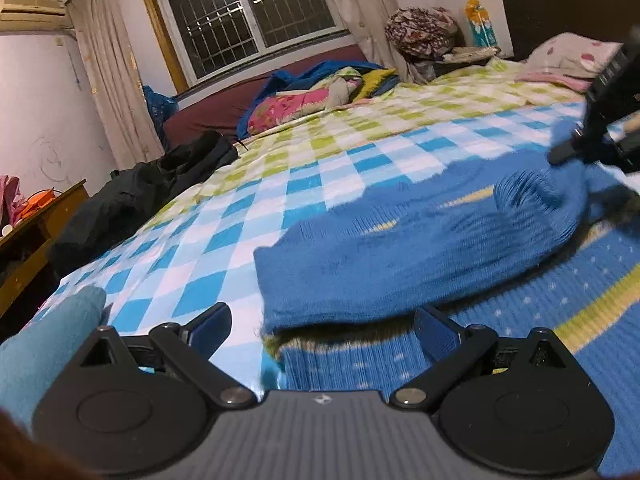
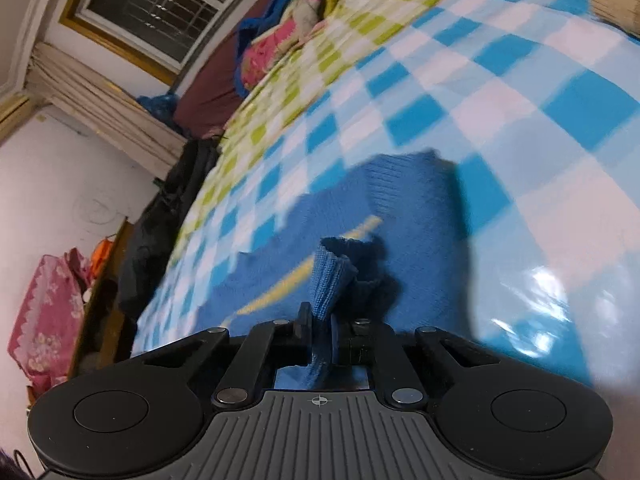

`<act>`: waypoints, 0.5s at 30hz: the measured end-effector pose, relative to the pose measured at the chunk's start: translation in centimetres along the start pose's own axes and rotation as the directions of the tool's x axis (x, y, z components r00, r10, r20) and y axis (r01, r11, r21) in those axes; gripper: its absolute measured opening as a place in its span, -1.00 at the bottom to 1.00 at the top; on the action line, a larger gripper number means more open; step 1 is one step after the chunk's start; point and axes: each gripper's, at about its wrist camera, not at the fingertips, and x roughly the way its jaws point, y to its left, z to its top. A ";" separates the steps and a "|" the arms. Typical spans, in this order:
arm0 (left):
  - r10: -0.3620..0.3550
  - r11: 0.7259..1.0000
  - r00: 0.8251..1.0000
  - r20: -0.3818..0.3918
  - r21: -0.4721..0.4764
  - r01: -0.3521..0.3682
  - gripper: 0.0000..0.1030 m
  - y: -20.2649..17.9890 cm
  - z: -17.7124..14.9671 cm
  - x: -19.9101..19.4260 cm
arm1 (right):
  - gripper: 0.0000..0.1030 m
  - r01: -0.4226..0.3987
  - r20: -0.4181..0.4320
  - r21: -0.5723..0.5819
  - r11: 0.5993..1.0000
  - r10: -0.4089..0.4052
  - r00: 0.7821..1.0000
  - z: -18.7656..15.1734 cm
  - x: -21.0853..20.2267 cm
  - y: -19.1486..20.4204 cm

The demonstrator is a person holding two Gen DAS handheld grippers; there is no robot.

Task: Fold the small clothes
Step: 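Lay the lifted sleeve across the sweater chest and open the right tool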

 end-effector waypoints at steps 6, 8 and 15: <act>0.014 0.996 0.998 0.054 -0.087 -0.009 1.00 1.6 0.9 -0.5 | -0.83 -0.163 0.141 -0.085 0.983 0.173 0.975 1.8 -2.5 4.6; 0.017 0.994 0.999 0.050 -0.106 -0.011 1.00 1.7 0.6 -0.1 | -0.83 -0.183 0.205 -0.128 0.975 0.206 0.957 1.2 -4.1 4.6; -0.001 0.999 0.999 -0.034 -0.049 0.000 1.00 1.0 -1.2 0.9 | -0.75 0.052 0.081 -0.006 0.999 -0.051 0.995 -1.4 -1.4 -2.1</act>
